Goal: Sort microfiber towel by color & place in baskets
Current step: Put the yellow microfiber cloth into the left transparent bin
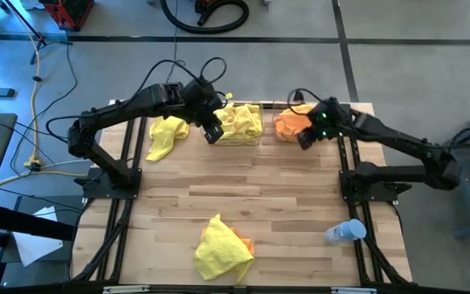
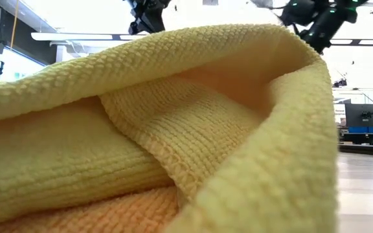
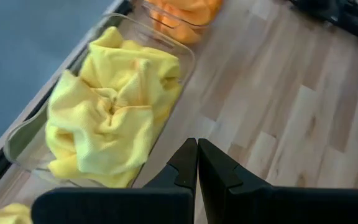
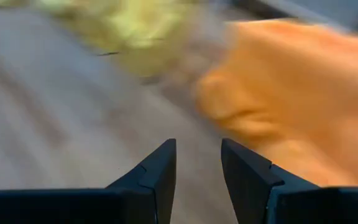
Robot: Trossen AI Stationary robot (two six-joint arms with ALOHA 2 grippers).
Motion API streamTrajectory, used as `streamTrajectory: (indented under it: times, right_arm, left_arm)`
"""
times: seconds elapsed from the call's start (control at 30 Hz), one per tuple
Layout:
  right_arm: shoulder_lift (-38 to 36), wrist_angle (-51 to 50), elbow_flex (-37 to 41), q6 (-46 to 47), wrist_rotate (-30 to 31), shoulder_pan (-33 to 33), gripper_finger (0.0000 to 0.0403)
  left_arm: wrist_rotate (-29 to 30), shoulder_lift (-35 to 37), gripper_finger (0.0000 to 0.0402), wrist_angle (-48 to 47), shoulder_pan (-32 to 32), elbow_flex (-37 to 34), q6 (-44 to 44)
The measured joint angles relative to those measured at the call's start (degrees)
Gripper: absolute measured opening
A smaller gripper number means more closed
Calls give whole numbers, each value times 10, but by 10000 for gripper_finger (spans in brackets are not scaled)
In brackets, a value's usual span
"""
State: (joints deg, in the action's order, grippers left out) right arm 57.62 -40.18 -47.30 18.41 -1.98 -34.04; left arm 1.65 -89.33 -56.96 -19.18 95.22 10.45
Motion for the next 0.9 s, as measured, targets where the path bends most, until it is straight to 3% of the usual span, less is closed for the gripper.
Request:
streamTrajectory:
  times: [0.1,0.17,0.5,0.67,0.9]
  right_arm:
    - [-52,96,64,8,-100,21,121]
    - [-80,151,93,5,-135,38,121]
    - [-110,256,126,-181,-99,75,121]
    - [-107,282,125,-156,-85,75,121]
    - [-107,280,125,-137,-85,75,121]
  left_arm:
    - [32,-1,1,9,11,0,32]
    - [49,-2,1,19,15,0,45]
    - [112,-2,1,21,18,0,137]
    - [160,-2,27,-54,17,0,207]
    - [198,-11,102,-156,-26,-1,234]
